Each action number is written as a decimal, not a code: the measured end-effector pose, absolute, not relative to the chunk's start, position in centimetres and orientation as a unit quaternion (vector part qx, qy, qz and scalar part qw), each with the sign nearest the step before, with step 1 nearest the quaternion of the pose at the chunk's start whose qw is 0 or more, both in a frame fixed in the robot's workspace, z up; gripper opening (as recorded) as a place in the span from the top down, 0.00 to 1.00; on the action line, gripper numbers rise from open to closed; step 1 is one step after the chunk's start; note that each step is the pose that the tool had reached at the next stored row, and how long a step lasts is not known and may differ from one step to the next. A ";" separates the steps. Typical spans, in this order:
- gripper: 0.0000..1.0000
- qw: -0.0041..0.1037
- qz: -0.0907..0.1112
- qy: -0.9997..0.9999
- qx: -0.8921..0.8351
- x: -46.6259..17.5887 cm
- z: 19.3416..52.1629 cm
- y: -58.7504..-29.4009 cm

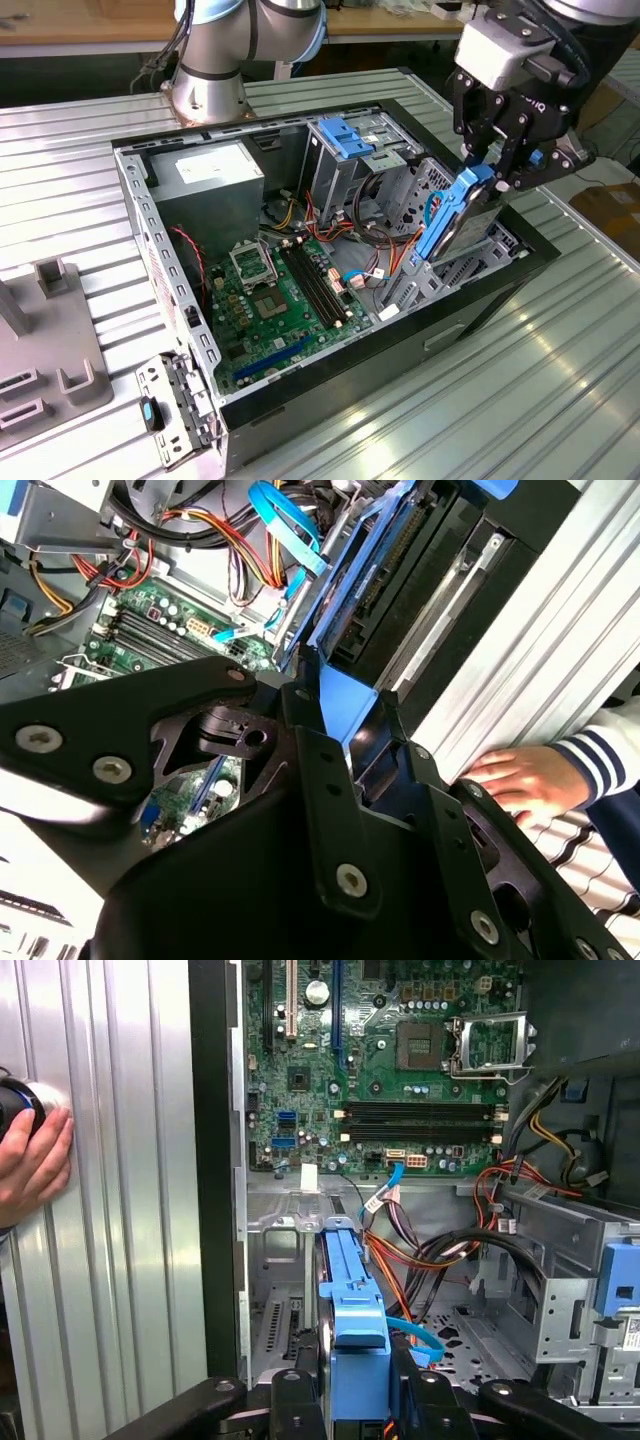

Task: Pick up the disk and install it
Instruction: 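Insert the disk into the insertion slot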

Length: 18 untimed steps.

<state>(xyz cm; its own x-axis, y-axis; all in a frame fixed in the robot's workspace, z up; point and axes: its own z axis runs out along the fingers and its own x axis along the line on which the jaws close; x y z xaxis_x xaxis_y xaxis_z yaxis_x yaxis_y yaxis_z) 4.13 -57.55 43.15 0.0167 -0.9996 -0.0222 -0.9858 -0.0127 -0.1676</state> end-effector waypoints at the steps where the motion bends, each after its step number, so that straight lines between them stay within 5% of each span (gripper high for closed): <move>1: 0.64 0.068 -0.051 0.699 -0.710 4.1 42.9 -57.6; 8: 0.64 0.068 -0.051 0.700 -0.709 4.2 40.1 -58.0; 18: 0.56 0.068 -0.051 0.700 -0.709 4.2 40.0 -58.0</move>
<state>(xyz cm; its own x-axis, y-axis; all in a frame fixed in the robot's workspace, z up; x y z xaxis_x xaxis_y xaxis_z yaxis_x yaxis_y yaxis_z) 4.18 -58.02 40.00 0.0148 -0.9996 -0.0222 -0.9858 -0.0109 -0.1676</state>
